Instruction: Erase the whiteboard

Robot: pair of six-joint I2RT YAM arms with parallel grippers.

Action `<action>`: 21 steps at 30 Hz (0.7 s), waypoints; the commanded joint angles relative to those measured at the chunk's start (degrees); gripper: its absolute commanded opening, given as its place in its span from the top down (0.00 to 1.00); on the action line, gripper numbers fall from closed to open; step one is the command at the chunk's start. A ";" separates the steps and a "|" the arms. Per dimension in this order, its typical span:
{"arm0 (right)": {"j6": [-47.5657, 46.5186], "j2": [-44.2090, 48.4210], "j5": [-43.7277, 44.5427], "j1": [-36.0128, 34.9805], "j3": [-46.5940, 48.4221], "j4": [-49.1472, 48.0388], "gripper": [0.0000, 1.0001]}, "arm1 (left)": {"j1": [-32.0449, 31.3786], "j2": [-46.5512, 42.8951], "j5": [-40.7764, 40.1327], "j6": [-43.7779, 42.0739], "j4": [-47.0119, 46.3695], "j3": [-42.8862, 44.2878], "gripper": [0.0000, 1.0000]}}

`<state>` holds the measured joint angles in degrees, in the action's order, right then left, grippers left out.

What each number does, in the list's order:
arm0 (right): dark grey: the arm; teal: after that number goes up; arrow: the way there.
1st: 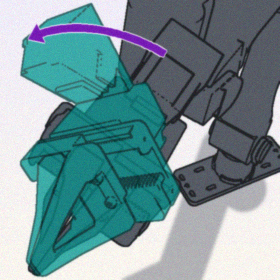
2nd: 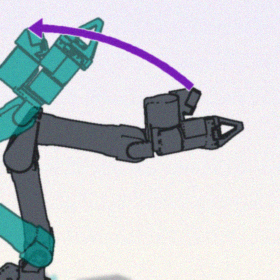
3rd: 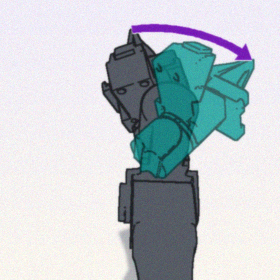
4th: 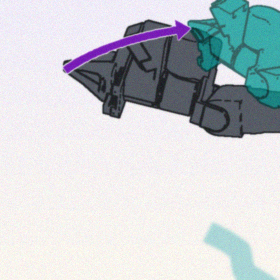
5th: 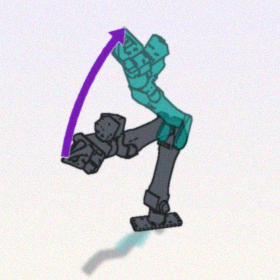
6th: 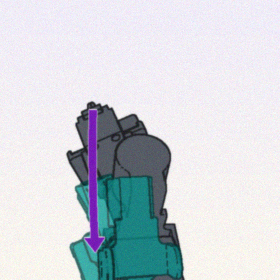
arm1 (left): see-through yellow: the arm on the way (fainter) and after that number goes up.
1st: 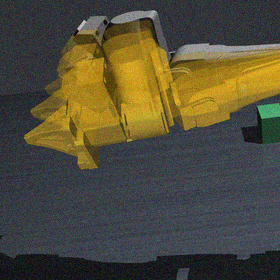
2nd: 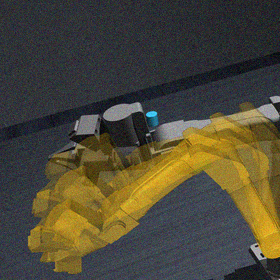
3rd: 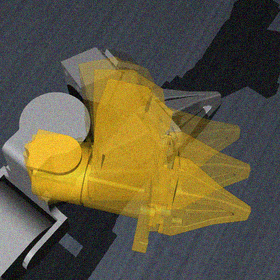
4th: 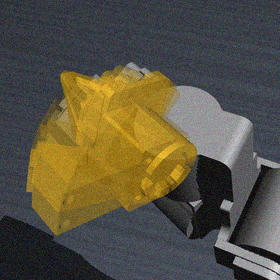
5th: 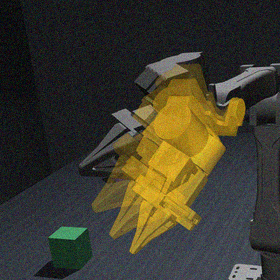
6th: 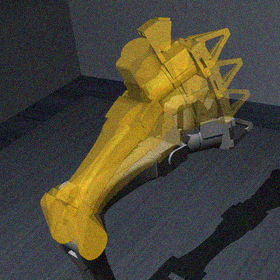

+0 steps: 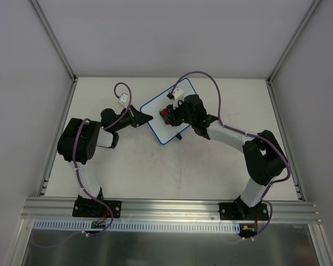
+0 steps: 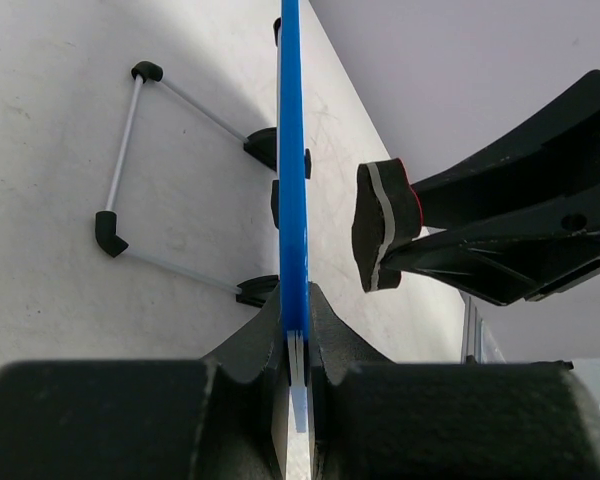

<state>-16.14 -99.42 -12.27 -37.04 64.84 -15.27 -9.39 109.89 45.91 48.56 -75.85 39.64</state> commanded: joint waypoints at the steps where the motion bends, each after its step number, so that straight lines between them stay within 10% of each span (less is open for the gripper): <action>1: -2.49 -0.60 -2.67 -0.84 2.13 -4.15 1.00 | -0.28 -1.78 1.11 -2.85 -18.63 -0.35 1.00; 21: -3.28 -7.37 0.49 -2.69 10.13 -3.81 1.00 | -0.46 -1.78 1.81 -3.91 -17.75 -0.88 1.00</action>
<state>-17.87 -105.95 -13.61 -39.11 71.16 -16.91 -9.39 109.80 45.91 48.47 -75.85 39.55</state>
